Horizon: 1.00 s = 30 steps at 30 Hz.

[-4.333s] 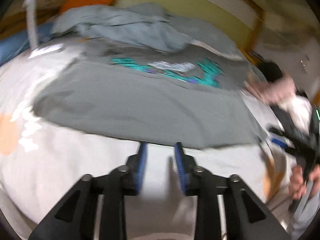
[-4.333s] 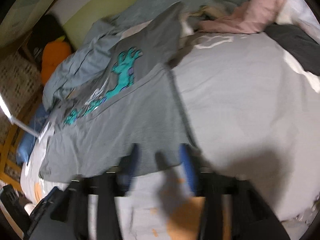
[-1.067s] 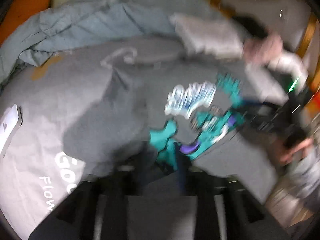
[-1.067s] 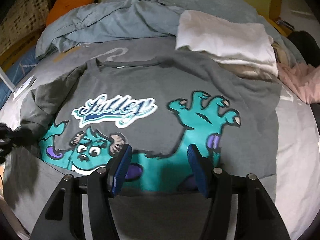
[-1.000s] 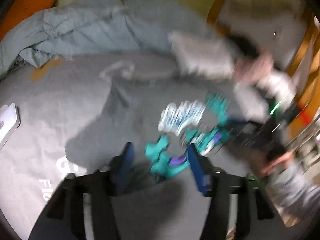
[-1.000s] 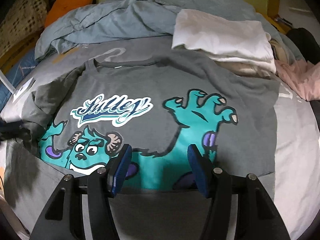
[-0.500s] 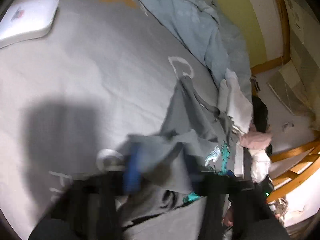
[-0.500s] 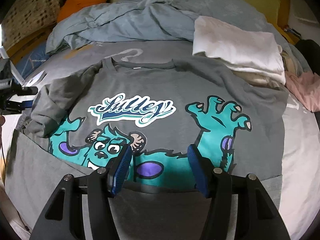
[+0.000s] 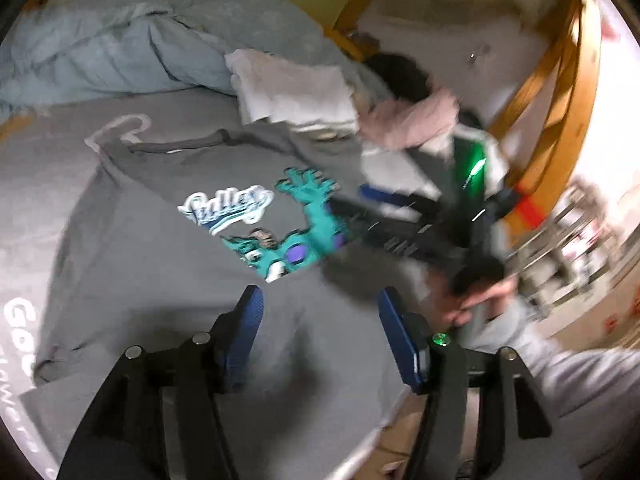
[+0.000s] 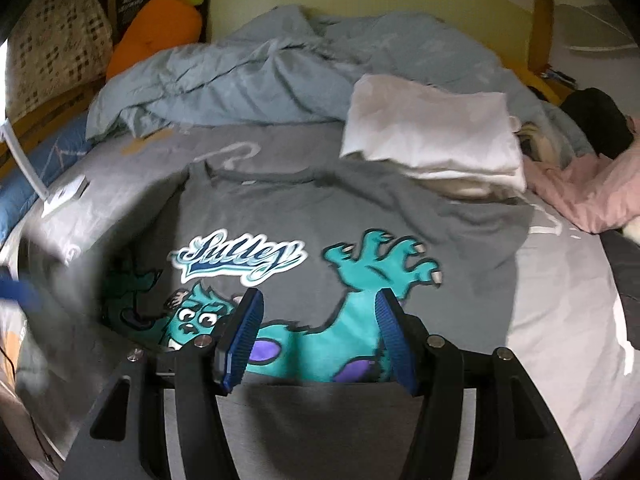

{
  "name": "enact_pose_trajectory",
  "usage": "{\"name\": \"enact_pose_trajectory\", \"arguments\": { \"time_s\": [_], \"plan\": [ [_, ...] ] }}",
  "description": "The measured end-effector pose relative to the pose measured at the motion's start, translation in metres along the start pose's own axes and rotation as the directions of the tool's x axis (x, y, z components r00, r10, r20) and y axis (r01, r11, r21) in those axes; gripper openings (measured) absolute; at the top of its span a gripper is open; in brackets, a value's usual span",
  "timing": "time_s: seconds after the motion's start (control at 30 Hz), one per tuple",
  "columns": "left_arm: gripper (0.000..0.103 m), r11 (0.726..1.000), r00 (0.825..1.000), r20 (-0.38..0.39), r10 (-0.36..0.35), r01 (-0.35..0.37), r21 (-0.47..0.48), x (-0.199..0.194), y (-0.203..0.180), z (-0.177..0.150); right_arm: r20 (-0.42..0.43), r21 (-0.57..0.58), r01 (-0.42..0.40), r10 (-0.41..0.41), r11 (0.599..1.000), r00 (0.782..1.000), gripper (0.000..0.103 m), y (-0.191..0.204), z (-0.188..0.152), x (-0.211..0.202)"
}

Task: Fold small clothes

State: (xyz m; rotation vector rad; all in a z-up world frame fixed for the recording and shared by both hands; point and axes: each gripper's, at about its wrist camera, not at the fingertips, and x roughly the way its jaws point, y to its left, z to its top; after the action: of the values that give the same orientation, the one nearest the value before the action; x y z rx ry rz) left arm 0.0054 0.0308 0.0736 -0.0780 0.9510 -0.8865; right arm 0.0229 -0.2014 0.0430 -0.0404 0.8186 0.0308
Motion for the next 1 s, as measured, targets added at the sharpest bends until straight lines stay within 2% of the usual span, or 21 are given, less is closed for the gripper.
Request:
{"name": "enact_pose_trajectory", "arguments": {
  "time_s": [0.07,0.13,0.2,0.27,0.3,0.4,0.43,0.47,0.5,0.53,0.6,0.7,0.77,0.8,0.83,0.87,0.9,0.93,0.97,1.0],
  "plan": [
    [0.059,0.996,0.996,0.022,0.084,-0.084,-0.006,-0.004,0.007,0.000,0.003,0.017,-0.012,0.012,1.000,1.000,0.061,-0.005,0.001,-0.004],
    [0.059,0.991,0.991,0.057,0.120,-0.116,-0.070,-0.019,0.021,-0.008,-0.002,0.025,-0.043,0.043,0.999,0.999,0.061,-0.005,0.001,-0.005],
    [0.059,0.971,0.975,0.082,0.205,-0.193,-0.141,-0.033,0.039,-0.018,-0.020,0.025,-0.106,0.107,0.994,0.994,0.061,0.000,0.000,-0.004],
    [0.059,0.928,0.943,0.078,0.323,-0.299,-0.223,-0.039,0.060,-0.031,-0.049,0.020,-0.174,0.175,0.985,0.983,0.061,0.011,-0.004,0.000],
    [0.059,0.907,0.931,0.071,0.358,-0.329,-0.262,-0.036,0.069,-0.037,-0.063,0.019,-0.209,0.209,0.978,0.976,0.061,0.015,-0.006,0.002],
    [0.058,0.839,0.914,-0.002,0.406,-0.374,-0.395,-0.033,0.099,-0.054,-0.113,0.023,-0.315,0.315,0.949,0.942,0.061,0.032,-0.017,0.011],
    [0.058,0.811,0.902,-0.010,0.431,-0.393,-0.433,-0.033,0.108,-0.055,-0.130,0.025,-0.343,0.344,0.939,0.930,0.060,0.037,-0.021,0.016],
    [0.056,0.782,0.887,-0.021,0.461,-0.417,-0.462,-0.033,0.117,-0.055,-0.137,0.025,-0.348,0.348,0.937,0.927,0.059,0.042,-0.024,0.020],
    [0.055,0.766,0.882,-0.025,0.471,-0.422,-0.485,-0.035,0.124,-0.054,-0.147,0.026,-0.343,0.343,0.939,0.928,0.054,0.045,-0.026,0.027],
    [0.055,0.767,0.889,-0.020,0.458,-0.406,-0.498,-0.038,0.128,-0.053,-0.146,0.022,-0.341,0.340,0.940,0.929,0.049,0.049,-0.024,0.032],
    [0.054,0.781,0.902,-0.003,0.431,-0.375,-0.499,-0.044,0.130,-0.049,-0.116,-0.003,-0.341,0.339,0.940,0.934,0.047,0.055,-0.013,0.036],
    [0.050,0.799,0.917,-0.020,0.399,-0.358,-0.482,-0.046,0.132,-0.052,-0.138,-0.054,-0.385,0.375,0.921,0.917,0.047,0.073,0.019,0.046],
    [0.042,0.792,0.923,-0.044,0.382,-0.351,-0.499,-0.043,0.136,-0.057,-0.184,-0.051,-0.401,0.386,0.915,0.904,0.047,0.090,0.047,0.062],
    [0.040,0.783,0.920,-0.059,0.386,-0.361,-0.507,-0.038,0.139,-0.059,-0.214,-0.046,-0.408,0.390,0.912,0.896,0.047,0.097,0.057,0.071],
    [0.039,0.775,0.911,-0.070,0.406,-0.384,-0.502,-0.037,0.138,-0.061,-0.241,-0.036,-0.409,0.390,0.912,0.889,0.047,0.103,0.066,0.081],
    [0.037,0.764,0.891,-0.072,0.449,-0.424,-0.486,-0.036,0.138,-0.063,-0.287,-0.027,-0.408,0.383,0.913,0.878,0.047,0.114,0.077,0.097],
    [0.037,0.749,0.862,-0.070,0.502,-0.474,-0.463,-0.035,0.135,-0.062,-0.312,-0.030,-0.405,0.376,0.914,0.872,0.047,0.121,0.083,0.107],
    [0.037,0.750,0.845,-0.069,0.531,-0.506,-0.427,-0.031,0.131,-0.060,-0.332,-0.041,-0.387,0.352,0.921,0.875,0.047,0.130,0.088,0.119],
    [0.037,0.761,0.837,-0.067,0.543,-0.525,-0.381,-0.027,0.125,-0.058,-0.341,-0.054,-0.370,0.331,0.927,0.880,0.047,0.135,0.091,0.126],
    [0.037,0.771,0.832,-0.058,0.551,-0.535,-0.346,-0.024,0.121,-0.057,-0.361,-0.086,-0.353,0.301,0.931,0.882,0.042,0.145,0.093,0.137]
  ]
}}
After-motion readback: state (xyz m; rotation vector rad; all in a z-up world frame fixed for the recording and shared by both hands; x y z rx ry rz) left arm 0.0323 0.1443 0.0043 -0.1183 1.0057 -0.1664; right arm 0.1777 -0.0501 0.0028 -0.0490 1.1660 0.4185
